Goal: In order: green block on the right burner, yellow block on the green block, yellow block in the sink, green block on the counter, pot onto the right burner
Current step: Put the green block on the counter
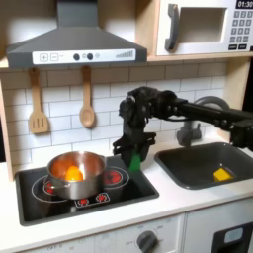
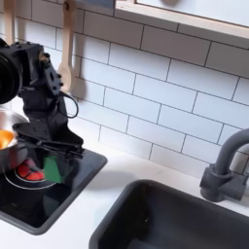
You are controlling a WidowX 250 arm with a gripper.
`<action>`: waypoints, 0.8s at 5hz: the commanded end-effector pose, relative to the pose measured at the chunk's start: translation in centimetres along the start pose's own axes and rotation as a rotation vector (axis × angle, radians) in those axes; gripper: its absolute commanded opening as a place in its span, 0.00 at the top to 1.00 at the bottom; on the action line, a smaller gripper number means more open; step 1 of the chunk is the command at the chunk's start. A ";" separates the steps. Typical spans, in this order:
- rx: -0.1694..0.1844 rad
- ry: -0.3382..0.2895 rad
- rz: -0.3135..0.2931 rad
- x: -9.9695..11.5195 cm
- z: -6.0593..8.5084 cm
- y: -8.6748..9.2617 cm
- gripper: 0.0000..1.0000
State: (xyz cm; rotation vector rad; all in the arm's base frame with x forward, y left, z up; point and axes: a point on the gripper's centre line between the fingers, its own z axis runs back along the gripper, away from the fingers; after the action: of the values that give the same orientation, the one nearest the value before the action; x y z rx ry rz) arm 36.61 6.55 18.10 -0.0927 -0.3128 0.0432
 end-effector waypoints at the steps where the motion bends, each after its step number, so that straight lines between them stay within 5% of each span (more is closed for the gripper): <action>1: -0.034 -0.010 -0.058 -1.5 0.9 -2.5 1.00; 4: -0.018 0.031 -0.105 -3.9 -0.3 -2.8 1.00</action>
State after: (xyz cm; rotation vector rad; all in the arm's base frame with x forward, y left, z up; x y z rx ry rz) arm 33.08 3.47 17.03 -0.0951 -0.2884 -0.0650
